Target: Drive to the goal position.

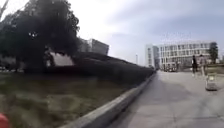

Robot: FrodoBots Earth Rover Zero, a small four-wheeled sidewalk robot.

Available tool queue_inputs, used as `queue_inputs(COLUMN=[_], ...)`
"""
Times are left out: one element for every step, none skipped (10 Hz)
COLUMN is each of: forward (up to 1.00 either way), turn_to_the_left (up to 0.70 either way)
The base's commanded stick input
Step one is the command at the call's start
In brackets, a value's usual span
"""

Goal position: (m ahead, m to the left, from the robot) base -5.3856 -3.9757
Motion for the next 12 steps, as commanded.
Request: queue_inputs(forward=[0.0,0.0,0.0,0.0,0.0,0.0,0.0,0.0,0.0,0.0,0.0,0.0], turn_to_the_left=[-0.7,-0.7,-0.7,-0.7,-0.7,-0.7,-0.7,-0.7,-0.7,-0.7,-0.7,-0.7])
